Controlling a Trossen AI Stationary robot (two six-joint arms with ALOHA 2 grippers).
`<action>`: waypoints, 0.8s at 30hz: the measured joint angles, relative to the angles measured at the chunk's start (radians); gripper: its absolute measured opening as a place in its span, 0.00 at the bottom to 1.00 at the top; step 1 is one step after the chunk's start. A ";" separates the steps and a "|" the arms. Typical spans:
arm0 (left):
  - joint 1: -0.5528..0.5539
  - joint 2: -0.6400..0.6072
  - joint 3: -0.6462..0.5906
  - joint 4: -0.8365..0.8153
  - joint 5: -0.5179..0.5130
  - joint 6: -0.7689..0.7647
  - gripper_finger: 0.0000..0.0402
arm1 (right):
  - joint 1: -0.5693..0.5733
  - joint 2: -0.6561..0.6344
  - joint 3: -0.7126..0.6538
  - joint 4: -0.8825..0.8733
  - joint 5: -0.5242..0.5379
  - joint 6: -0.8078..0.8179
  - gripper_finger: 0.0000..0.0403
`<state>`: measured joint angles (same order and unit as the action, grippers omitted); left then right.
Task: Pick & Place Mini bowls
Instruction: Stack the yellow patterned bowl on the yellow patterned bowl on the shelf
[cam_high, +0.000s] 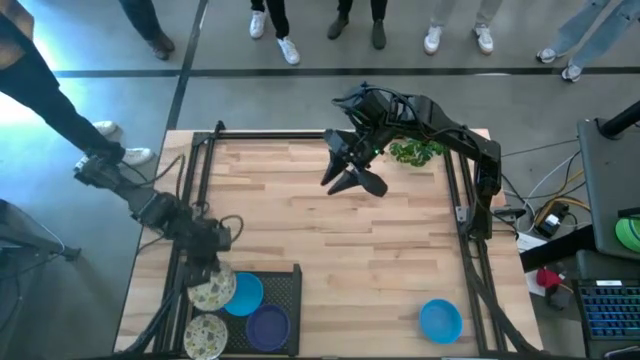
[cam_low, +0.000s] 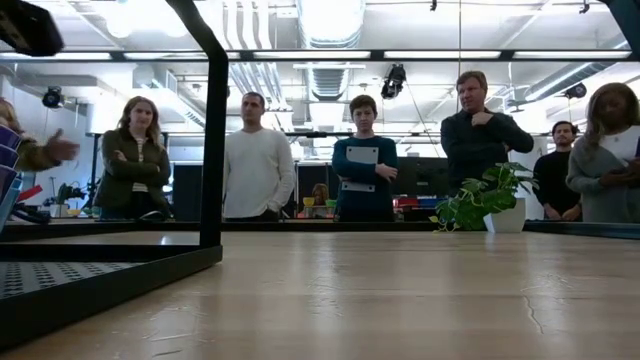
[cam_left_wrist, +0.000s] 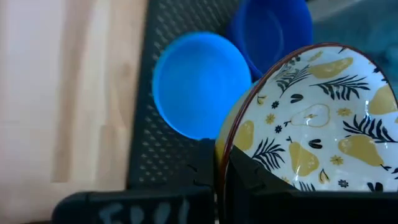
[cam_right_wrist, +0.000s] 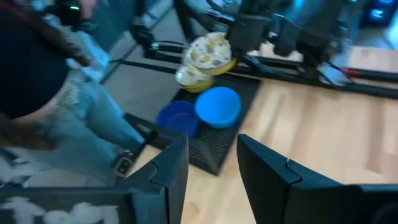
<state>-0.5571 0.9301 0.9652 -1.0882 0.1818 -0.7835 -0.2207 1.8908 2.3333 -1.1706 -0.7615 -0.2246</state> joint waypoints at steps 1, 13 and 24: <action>-0.024 0.012 0.002 0.005 0.000 -0.016 0.02 | 0.000 0.000 0.000 0.000 -0.023 -0.005 0.32; -0.211 0.141 0.001 0.171 -0.040 -0.110 0.02 | 0.000 0.000 0.000 0.000 -0.051 -0.019 0.27; -0.326 0.271 -0.003 0.248 -0.054 -0.111 0.02 | 0.000 0.000 0.000 0.000 -0.017 -0.090 0.27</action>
<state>-0.8833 1.2009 0.9623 -0.8406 0.1279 -0.8940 -0.2207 1.8908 2.3333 -1.1706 -0.7790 -0.3145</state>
